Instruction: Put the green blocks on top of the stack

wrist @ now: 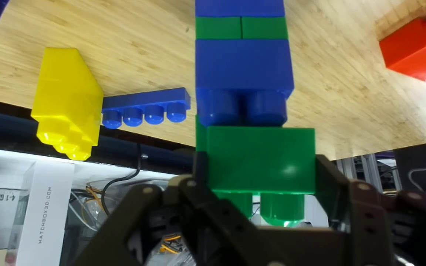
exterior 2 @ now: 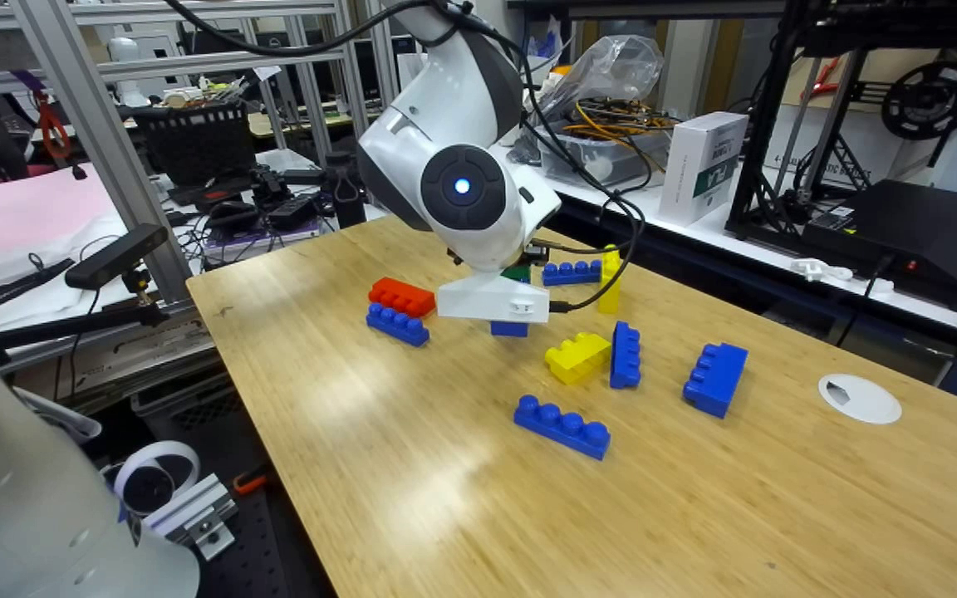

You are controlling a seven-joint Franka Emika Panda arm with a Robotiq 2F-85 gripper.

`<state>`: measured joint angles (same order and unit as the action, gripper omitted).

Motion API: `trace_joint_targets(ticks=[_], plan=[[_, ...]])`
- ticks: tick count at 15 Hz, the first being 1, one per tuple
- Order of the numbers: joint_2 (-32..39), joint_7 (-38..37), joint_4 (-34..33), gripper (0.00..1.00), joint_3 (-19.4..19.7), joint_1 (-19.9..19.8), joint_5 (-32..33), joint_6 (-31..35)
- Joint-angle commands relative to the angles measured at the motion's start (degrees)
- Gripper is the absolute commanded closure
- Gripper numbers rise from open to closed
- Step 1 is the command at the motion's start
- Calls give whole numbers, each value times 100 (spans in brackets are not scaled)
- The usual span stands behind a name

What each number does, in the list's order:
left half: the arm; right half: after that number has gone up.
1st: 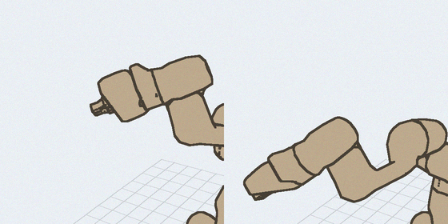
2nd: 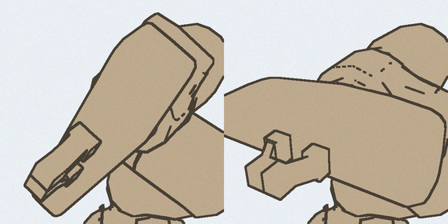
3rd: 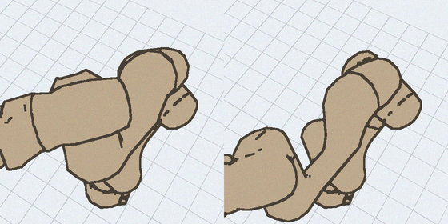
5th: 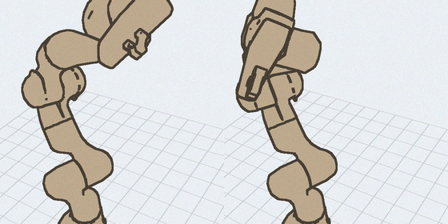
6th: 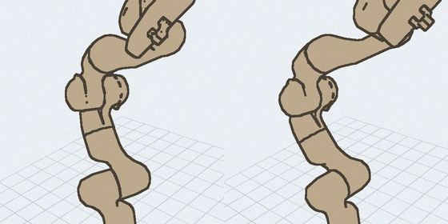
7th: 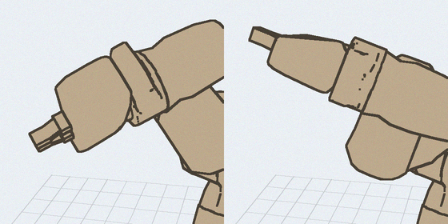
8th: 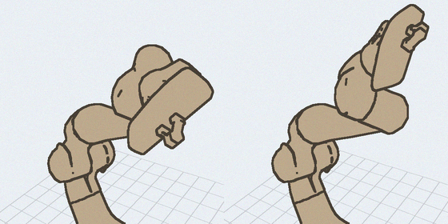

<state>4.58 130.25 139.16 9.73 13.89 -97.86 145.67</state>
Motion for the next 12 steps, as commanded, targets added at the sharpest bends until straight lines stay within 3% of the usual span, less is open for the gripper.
trace_joint_targets(ticks=[1,8,12], plan=[[229,367,-190,56,-453,-535,-118,-103],[442,484,-381,56,-693,-837,-58,-246],[666,396,-497,56,-646,-1025,50,-742]])
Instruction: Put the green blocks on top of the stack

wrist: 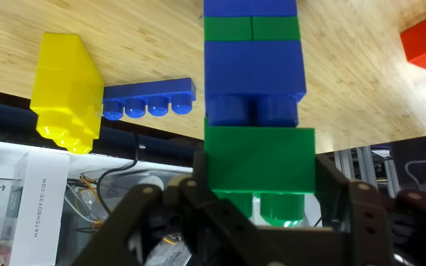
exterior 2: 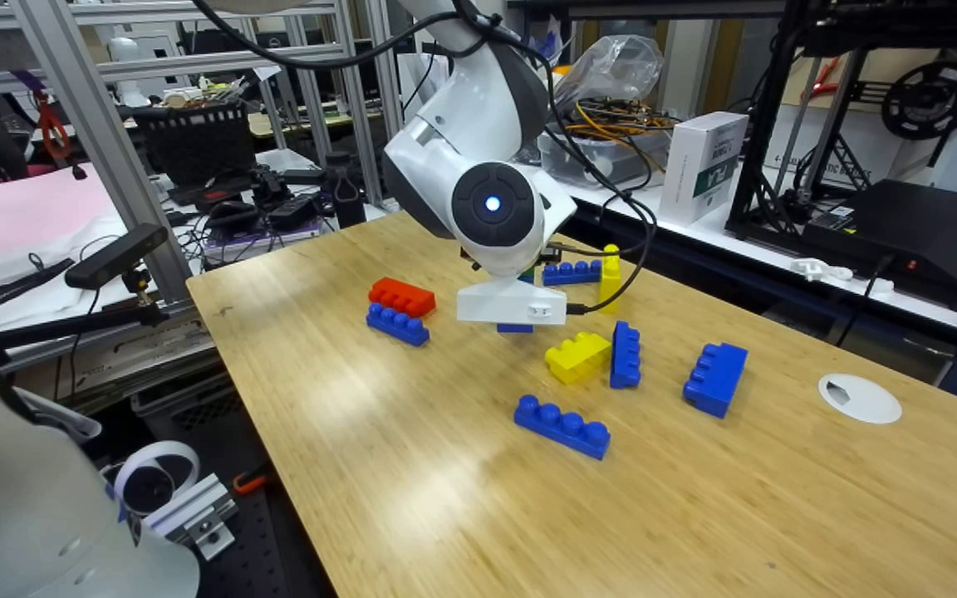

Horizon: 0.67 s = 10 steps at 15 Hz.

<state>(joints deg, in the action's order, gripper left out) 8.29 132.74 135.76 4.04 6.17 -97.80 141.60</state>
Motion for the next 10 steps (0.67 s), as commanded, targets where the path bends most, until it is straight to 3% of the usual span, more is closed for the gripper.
trace_joint_targets(ticks=[1,6,10], plan=[[368,130,-180,56,-52,-321,69,-498],[614,152,-198,56,56,-612,150,-1154],[618,204,-151,56,88,-666,144,-1277]])
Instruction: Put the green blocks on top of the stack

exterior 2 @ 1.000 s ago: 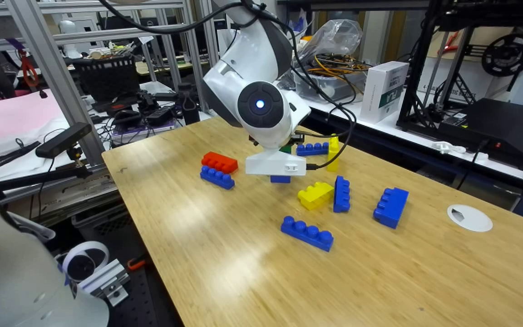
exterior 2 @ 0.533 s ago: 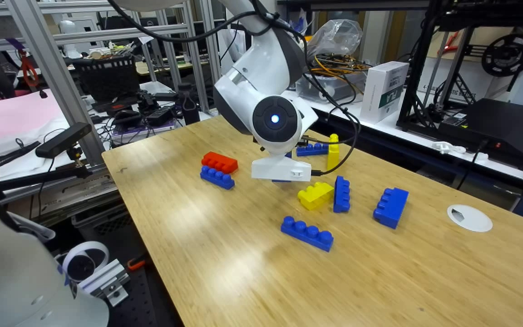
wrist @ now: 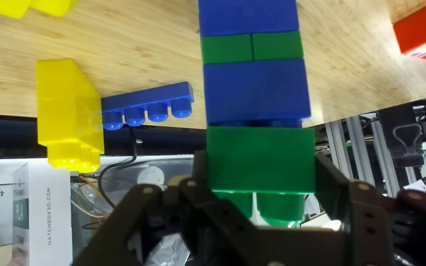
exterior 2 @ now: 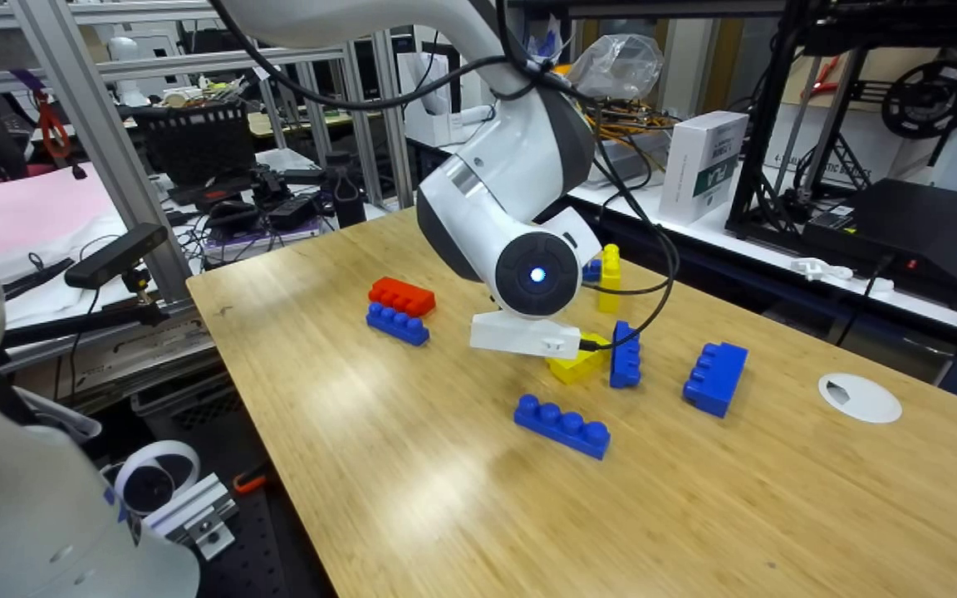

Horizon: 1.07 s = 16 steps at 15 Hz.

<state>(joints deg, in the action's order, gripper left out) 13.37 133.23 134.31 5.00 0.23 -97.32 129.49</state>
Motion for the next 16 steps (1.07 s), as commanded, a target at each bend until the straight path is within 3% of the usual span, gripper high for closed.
trace_joint_targets(ticks=[1,6,7,10,16], plan=[[72,187,20,56,-17,-53,79,-7],[-57,440,110,56,-67,57,96,294],[-102,564,151,8,-98,120,77,454],[-205,899,286,0,-205,287,63,1018],[-623,1014,558,0,-513,638,-33,2205]])
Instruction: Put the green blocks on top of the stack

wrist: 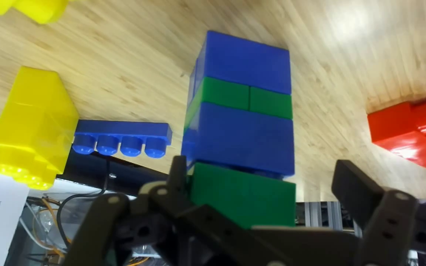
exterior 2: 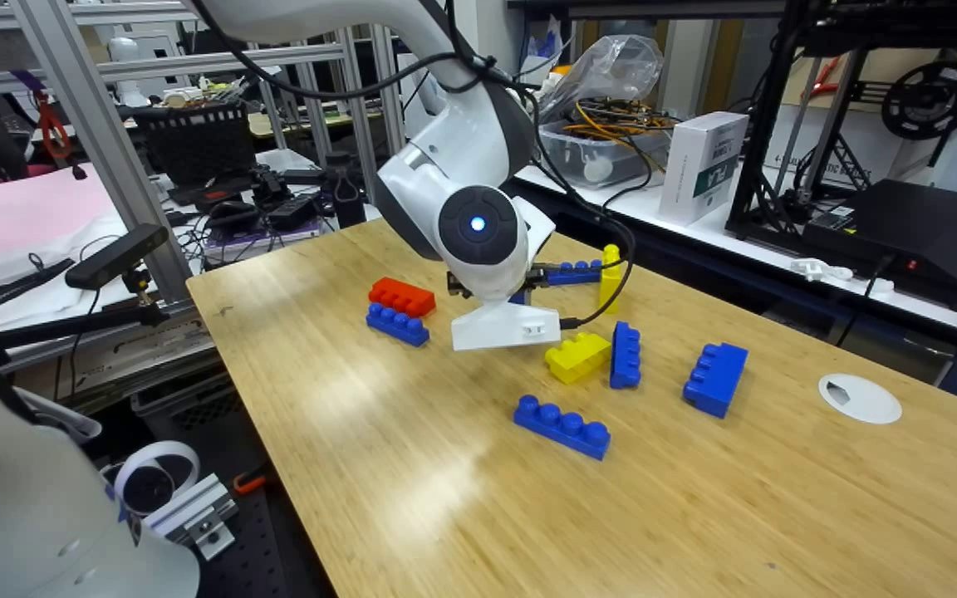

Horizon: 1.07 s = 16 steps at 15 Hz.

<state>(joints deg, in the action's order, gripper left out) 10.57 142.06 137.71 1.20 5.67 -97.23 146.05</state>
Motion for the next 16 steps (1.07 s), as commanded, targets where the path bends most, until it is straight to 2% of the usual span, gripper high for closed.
trace_joint_targets(ticks=[1,6,10,13,16], plan=[[-472,59,261,0,-131,212,-59,784],[-932,-624,243,0,-403,639,230,2410],[-1064,-2003,443,0,-733,1022,1210,3574],[-944,-3179,754,0,-904,1240,2005,4138],[-695,-4082,1084,0,-866,1355,2453,4396]])
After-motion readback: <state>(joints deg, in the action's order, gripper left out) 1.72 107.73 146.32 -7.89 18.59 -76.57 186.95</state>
